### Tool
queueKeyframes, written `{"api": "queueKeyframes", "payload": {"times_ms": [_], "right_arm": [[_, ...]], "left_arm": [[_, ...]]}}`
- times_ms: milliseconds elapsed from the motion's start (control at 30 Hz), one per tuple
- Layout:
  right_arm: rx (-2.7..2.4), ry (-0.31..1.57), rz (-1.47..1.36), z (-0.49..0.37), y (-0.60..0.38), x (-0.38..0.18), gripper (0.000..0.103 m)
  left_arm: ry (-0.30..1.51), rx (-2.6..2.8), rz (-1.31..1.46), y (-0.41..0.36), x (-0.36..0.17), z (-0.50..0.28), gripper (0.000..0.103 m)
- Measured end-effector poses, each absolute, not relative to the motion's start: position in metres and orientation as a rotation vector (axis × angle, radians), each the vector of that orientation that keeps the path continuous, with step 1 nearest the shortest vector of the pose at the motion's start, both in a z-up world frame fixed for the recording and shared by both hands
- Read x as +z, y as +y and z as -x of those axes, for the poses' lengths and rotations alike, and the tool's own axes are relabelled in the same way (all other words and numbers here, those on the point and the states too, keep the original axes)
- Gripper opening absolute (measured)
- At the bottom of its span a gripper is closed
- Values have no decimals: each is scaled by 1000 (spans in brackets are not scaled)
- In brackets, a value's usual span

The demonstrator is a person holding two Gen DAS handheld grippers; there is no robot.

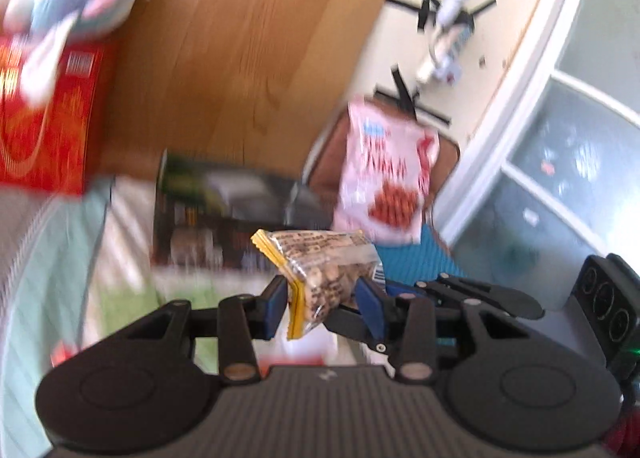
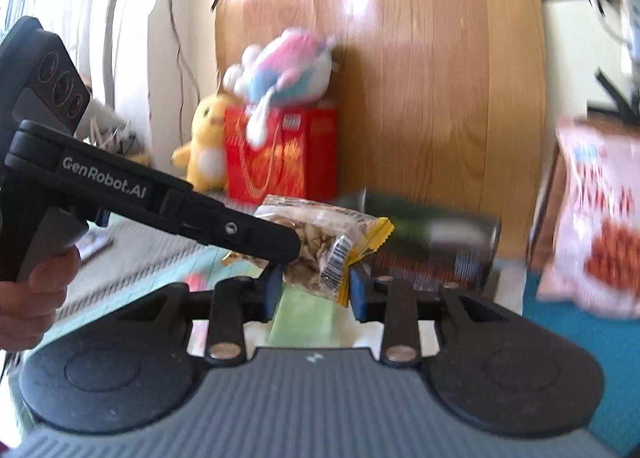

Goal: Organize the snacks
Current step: 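Carry the peanut bag with the left tool into the black box, release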

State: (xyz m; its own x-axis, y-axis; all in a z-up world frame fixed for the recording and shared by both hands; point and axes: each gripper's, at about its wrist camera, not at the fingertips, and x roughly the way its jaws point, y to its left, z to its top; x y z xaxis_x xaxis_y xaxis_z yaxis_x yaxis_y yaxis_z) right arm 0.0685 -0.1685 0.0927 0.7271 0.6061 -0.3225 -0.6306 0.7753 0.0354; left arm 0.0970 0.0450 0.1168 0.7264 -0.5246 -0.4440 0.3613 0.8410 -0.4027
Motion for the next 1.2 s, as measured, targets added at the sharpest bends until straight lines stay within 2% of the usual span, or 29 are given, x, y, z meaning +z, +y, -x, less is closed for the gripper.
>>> {"api": "queueKeyframes", "payload": {"times_ms": [167, 267, 600, 800, 867, 900, 1133, 1200], "right_arm": [[645, 229, 80, -123, -167, 156, 37], [628, 228, 37, -155, -172, 166, 37], [603, 492, 36, -230, -167, 72, 37], [600, 532, 34, -249, -163, 59, 41], [598, 531, 22, -252, -164, 59, 56], [589, 523, 14, -250, -165, 59, 65], [576, 428, -37, -213, -193, 74, 67], [588, 414, -54, -192, -201, 74, 67]], "left_arm": [[468, -501, 282, 46, 185, -158, 38], [441, -500, 274, 42, 194, -191, 39], [670, -426, 303, 33, 89, -283, 39], [693, -404, 302, 34, 71, -303, 41], [693, -398, 296, 33, 69, -305, 51], [689, -397, 297, 34, 69, -305, 53], [591, -412, 339, 69, 84, -252, 67], [571, -430, 353, 81, 83, -224, 68]]}}
